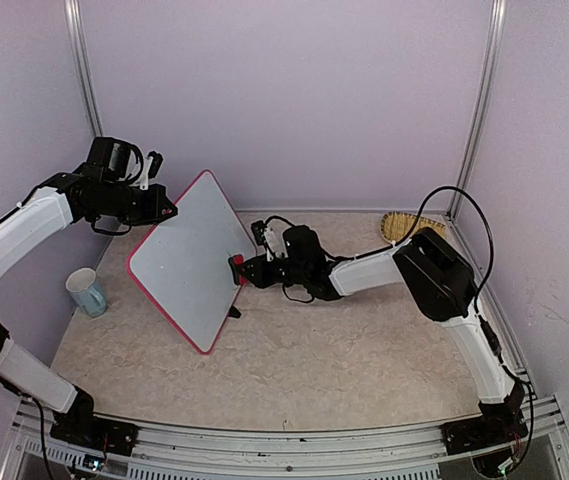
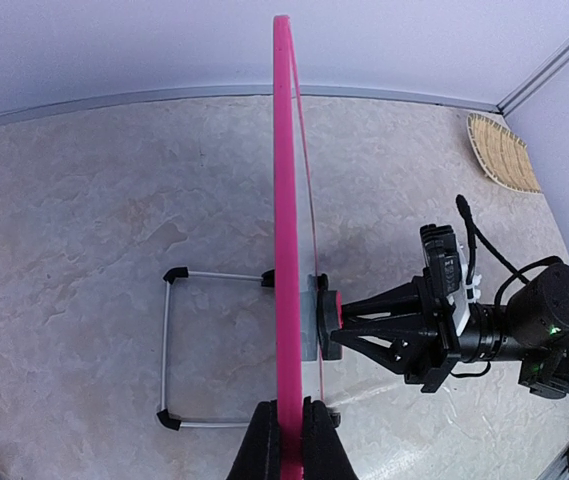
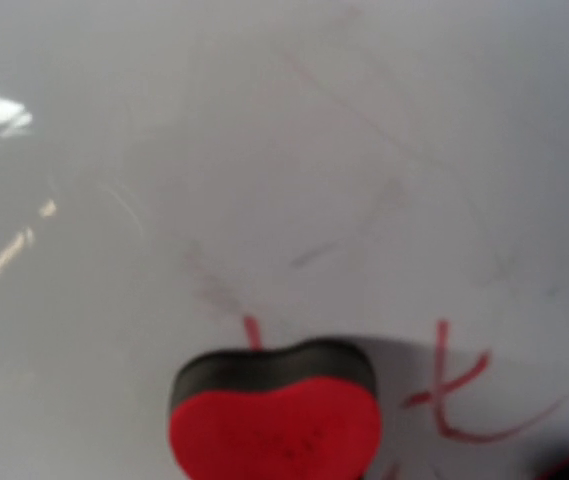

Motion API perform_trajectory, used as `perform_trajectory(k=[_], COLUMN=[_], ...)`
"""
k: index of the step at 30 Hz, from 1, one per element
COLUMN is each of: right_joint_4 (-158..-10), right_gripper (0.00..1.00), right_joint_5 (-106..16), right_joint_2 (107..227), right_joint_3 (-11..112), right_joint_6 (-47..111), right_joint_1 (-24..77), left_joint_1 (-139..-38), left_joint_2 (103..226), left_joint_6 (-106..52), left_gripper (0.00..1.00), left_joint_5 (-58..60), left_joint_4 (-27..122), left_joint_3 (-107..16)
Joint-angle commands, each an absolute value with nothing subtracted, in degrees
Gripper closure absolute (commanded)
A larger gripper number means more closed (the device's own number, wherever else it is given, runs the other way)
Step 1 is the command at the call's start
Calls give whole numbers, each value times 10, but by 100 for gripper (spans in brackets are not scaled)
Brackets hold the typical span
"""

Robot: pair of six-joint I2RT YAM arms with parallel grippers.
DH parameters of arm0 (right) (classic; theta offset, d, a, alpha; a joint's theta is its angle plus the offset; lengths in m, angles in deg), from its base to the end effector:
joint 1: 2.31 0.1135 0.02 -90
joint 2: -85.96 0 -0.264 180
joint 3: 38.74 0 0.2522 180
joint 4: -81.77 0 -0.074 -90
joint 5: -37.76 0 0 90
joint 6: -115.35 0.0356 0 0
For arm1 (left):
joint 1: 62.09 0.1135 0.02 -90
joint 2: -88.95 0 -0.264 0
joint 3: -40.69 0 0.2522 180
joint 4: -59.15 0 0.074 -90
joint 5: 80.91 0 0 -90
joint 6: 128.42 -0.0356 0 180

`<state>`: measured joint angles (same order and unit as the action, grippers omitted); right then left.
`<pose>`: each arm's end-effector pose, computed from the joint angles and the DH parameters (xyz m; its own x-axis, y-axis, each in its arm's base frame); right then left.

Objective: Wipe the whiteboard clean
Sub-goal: Erase the whiteboard at the center of the board.

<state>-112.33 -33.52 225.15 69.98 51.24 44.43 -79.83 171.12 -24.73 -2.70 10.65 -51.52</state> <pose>0.3621 0.4015 0.1278 -0.5671 0.0008 -0.8237 -0.7260 0.4718 0.5003 0.3003 -0.1037 0.3513 -0.6822 -0.0250 -0.7307 0.2977 0.9034 -0.3088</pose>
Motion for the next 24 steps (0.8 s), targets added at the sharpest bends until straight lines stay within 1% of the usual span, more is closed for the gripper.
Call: perform_trajectory(k=[1,3,8,14,19,24], right_joint_4=[-1121,-1127,-1115,-1056,-1017,-1014], right_gripper=[98,98,98,97,97,97], right_joint_5=[-308,-301,-327,-380,-369,-343], right_joint_2=[2275,2272,2258,2265,2284,2287], right_joint_3=[704,705,730,803,861,862], right_joint_6=[534,538,547,546,549,558], right_joint_1=[442,441,442,440,435,435], left_joint_1=[-803,-803,-803,-803,-803,-803], left_joint_2=[1717,1717,1717,1716,1713,1712], left_joint_6=[-270,-271,-271,-271,-270,-270], left_gripper=[100,100,100,100,100,100], left_joint_5=[-38,-40,-41,-42,-42,-42], left_joint_4=[112,112,112,112,114,116], left_joint_3=[-503,-503,-502,-502,-498,-495])
